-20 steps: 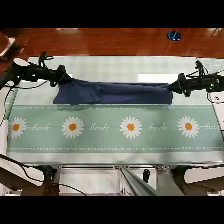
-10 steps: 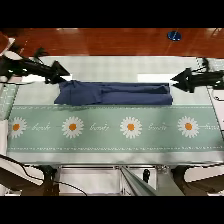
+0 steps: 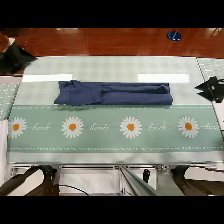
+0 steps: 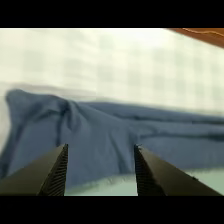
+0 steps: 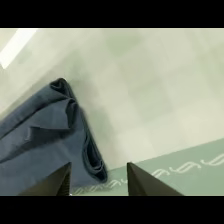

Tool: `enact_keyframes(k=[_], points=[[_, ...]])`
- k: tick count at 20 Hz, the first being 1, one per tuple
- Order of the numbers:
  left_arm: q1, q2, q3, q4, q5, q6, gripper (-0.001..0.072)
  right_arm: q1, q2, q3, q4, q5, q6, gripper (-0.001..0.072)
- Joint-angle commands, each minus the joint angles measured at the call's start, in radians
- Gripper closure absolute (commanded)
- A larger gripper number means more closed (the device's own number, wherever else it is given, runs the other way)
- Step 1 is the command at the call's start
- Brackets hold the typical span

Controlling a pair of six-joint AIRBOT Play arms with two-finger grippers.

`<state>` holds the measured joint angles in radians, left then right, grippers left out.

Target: Fold the shirts.

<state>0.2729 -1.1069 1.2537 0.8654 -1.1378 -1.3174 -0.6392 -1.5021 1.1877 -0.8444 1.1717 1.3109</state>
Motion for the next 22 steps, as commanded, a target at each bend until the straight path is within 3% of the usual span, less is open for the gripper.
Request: enact_keyframes(k=[1,5,12,13,14,15,16,17,18,20,22], points=[[-0.206,0.227,-0.280,0.006,0.143,0.029,0.0202,0.037,-0.098,-0.054,0.099,-0.044,-0.050,0.0304],[-0.407,0.226,-0.388,0.006,0.309,-0.008,0.0201,0.137,-0.231,-0.017,0.177,-0.024,-0.089,0.0304],[-0.438,0.154,-0.383,-0.013,0.363,-0.057,0.0202,0.291,-0.320,0.080,0.184,-0.027,-0.071,0.0318],[-0.438,0.147,-0.383,-0.024,0.365,-0.057,0.0202,0.318,-0.320,0.102,0.181,-0.018,-0.079,0.0437],[-0.439,0.140,-0.383,-0.038,0.369,-0.057,0.0202,0.341,-0.320,0.126,0.182,-0.003,-0.101,0.0613],[-0.441,0.134,-0.383,-0.052,0.372,-0.056,0.0203,0.361,-0.320,0.158,0.180,0.027,-0.121,0.0689],[-0.442,0.129,-0.383,-0.058,0.372,-0.056,0.0218,0.370,-0.313,0.188,0.173,0.064,-0.119,0.0689],[-0.442,0.122,-0.383,-0.058,0.371,-0.056,0.0379,0.370,-0.285,0.203,0.161,0.086,-0.117,0.0689],[-0.442,0.116,-0.383,-0.058,0.369,-0.051,0.0687,0.365,-0.237,0.201,0.114,0.093,-0.089,0.0690],[-0.475,0.092,-0.383,-0.061,0.389,0.018,0.0685,0.360,-0.115,0.185,-0.021,0.141,-0.024,0.0690],[-0.537,0.037,-0.382,-0.063,0.452,0.023,0.0686,0.360,0.055,0.119,-0.105,0.164,-0.021,0.0690]])
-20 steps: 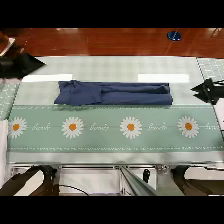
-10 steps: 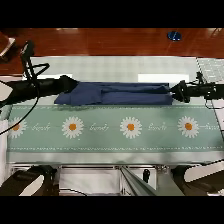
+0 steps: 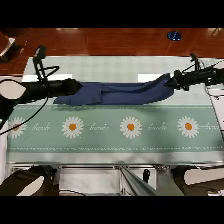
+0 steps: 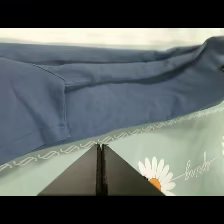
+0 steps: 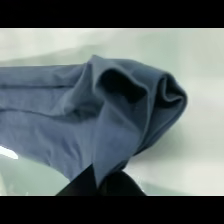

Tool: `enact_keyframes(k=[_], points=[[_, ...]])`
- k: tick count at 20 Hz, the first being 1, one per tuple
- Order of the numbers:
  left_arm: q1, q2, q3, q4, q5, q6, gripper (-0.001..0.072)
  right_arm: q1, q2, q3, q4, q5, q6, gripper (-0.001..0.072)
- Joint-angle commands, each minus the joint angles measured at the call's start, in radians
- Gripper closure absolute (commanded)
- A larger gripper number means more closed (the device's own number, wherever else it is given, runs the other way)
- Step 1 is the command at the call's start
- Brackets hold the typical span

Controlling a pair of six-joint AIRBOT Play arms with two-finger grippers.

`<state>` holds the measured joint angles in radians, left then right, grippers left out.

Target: Fold the shirts.

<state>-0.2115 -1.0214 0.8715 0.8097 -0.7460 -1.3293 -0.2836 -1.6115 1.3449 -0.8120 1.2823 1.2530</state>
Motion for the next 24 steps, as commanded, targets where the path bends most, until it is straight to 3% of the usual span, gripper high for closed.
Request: enact_keyframes(k=[1,4,8,12,17,20,24], points=[[-0.093,-0.099,0.011,-0.009,0.090,0.023,0.0686,0.004,0.262,-0.085,-0.163,0.051,0.047,0.0691],[-0.182,-0.322,0.143,-0.010,0.065,0.005,0.0686,0.004,0.514,-0.183,-0.198,0.085,0.096,0.0690],[-0.353,-0.624,0.481,-0.010,-0.040,-0.004,0.0686,0.007,0.766,-0.236,-0.185,0.137,0.177,0.0690],[-0.558,-0.832,0.730,-0.043,-0.057,-0.038,0.0686,0.007,0.885,-0.236,-0.170,0.159,0.206,0.0690],[-0.727,-0.957,0.788,-0.087,-0.113,-0.097,0.0685,0.007,0.892,-0.236,-0.122,0.134,0.198,0.0690],[-0.732,-0.958,0.800,-0.094,-0.150,-0.094,0.0685,0.007,0.892,-0.236,-0.117,0.132,0.194,0.0690],[-0.534,-0.855,0.815,-0.025,-0.260,-0.094,0.0686,0.007,0.879,-0.235,-0.073,0.127,0.193,0.0690]])
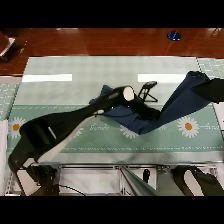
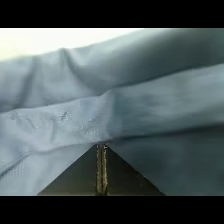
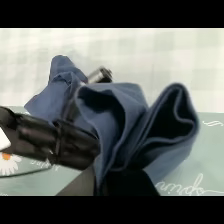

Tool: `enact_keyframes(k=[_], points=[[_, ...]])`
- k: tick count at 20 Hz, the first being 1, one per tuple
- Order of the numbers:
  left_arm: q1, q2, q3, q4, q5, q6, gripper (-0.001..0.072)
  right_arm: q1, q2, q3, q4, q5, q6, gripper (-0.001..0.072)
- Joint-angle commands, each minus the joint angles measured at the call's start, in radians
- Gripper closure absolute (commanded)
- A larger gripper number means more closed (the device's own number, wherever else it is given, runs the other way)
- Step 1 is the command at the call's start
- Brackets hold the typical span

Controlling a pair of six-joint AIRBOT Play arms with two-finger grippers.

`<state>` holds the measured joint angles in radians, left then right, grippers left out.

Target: Fold the shirts.

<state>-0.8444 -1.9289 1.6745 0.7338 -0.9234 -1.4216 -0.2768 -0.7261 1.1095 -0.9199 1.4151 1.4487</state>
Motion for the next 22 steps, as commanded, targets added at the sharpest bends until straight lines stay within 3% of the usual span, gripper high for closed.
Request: enact_keyframes(k=[1,6,11,16,22], points=[[0.164,0.100,0.005,0.099,-0.116,-0.005,0.0686,0.010,-0.018,0.000,0.063,-0.019,-0.006,0.0690],[0.513,0.497,-0.245,0.274,-0.149,-0.005,0.0685,0.348,-0.200,0.010,0.076,-0.226,0.008,0.0690],[0.801,0.926,-0.685,0.245,0.082,-0.039,0.0685,0.636,-0.589,0.215,0.076,-0.384,0.005,0.0690],[0.877,1.019,-0.845,0.235,0.075,-0.019,0.0685,0.742,-0.896,0.446,0.082,-0.376,0.021,0.0690],[0.860,1.012,-0.887,0.234,0.093,-0.019,0.0685,0.761,-0.981,0.485,0.116,-0.328,0.021,0.0690]])
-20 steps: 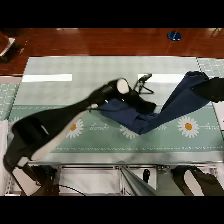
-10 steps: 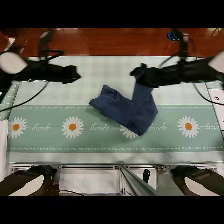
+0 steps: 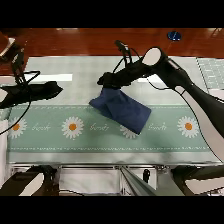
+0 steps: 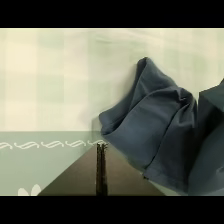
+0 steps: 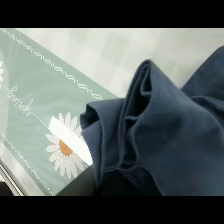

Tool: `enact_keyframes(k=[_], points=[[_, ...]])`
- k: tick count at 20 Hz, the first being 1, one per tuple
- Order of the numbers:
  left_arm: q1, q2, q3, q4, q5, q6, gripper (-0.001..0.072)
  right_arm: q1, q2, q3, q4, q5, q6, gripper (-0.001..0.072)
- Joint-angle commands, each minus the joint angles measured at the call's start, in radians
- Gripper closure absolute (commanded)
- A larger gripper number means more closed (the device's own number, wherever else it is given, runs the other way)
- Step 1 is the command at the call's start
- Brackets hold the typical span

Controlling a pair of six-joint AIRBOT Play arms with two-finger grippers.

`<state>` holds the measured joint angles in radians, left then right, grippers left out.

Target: Fold the shirts.

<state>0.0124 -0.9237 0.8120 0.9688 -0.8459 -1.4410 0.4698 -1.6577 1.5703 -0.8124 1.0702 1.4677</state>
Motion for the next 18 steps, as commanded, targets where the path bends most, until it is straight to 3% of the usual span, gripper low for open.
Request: enact_keyframes(k=[1,6,7,8,10,12,15,16,18], points=[[0.004,0.007,-0.024,-0.001,0.022,0.000,0.0685,0.014,-0.063,0.024,0.000,0.016,0.003,0.0690],[0.003,0.006,-0.024,-0.008,0.027,0.000,0.0685,-0.009,-0.117,0.024,-0.079,-0.078,0.027,0.0685],[0.004,0.006,-0.026,-0.008,0.029,0.000,0.0685,-0.011,-0.129,0.024,-0.051,-0.083,0.005,0.0520],[0.003,0.005,-0.031,-0.008,0.037,0.000,0.0685,-0.016,-0.136,0.024,-0.002,-0.061,-0.044,0.0295],[0.006,0.005,-0.043,-0.003,0.064,0.001,0.0685,-0.057,-0.121,0.031,0.063,0.057,-0.088,0.0304],[0.034,0.008,-0.040,0.011,0.076,0.000,0.0685,-0.159,-0.055,0.035,0.029,0.238,-0.068,0.0304],[0.099,0.024,-0.037,-0.005,0.048,-0.001,0.0685,-0.355,0.143,0.026,-0.246,0.463,0.007,0.0305],[0.107,0.029,-0.037,-0.005,0.029,0.000,0.0685,-0.407,0.234,-0.007,-0.362,0.473,0.024,0.0305],[0.100,0.033,-0.039,-0.005,-0.006,0.000,0.0685,-0.491,0.460,-0.195,-0.539,0.339,0.110,0.0304]])
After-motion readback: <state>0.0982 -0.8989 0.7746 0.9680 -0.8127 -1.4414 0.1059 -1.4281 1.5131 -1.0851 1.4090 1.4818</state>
